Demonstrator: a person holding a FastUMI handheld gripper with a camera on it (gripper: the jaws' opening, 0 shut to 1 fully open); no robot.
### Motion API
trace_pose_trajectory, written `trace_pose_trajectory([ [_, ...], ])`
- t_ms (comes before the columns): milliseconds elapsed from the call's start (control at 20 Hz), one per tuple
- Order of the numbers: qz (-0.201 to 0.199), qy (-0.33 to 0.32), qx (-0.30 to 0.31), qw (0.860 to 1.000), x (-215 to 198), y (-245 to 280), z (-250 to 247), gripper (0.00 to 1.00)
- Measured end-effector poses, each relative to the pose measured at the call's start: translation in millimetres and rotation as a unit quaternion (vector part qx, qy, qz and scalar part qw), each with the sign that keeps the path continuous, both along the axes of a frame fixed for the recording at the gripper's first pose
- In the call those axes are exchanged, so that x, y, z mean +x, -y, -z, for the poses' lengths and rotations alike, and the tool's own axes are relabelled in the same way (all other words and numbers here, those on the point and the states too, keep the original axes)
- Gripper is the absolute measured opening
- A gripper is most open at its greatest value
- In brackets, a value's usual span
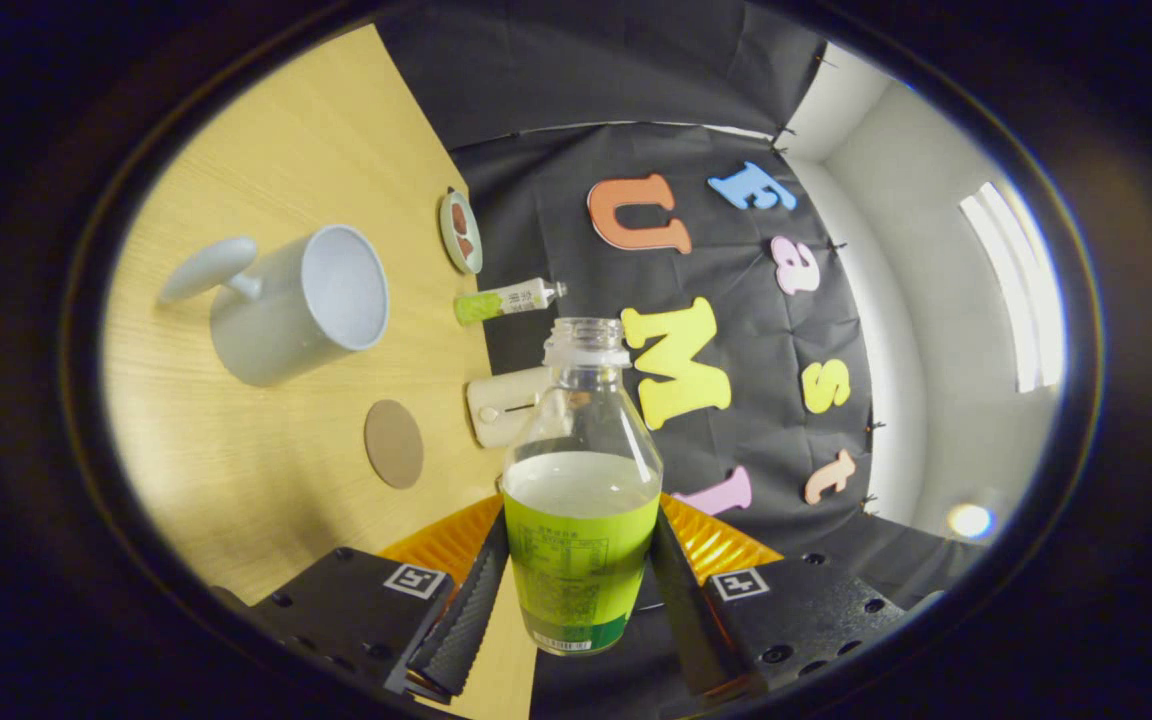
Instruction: Take the bottle from table, then pour the juice into the cup, finally place the bottle on the coaster
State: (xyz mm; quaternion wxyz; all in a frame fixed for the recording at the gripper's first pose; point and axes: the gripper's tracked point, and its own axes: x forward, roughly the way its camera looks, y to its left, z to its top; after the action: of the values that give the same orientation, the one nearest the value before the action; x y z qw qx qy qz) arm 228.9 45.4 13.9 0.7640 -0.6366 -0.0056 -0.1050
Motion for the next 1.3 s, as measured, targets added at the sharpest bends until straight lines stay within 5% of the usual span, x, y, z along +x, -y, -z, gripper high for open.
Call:
trace_pose_trajectory([
  [1300, 0.025, 0.028, -0.222, 0.974, 15, -23, -24, 0.81],
])
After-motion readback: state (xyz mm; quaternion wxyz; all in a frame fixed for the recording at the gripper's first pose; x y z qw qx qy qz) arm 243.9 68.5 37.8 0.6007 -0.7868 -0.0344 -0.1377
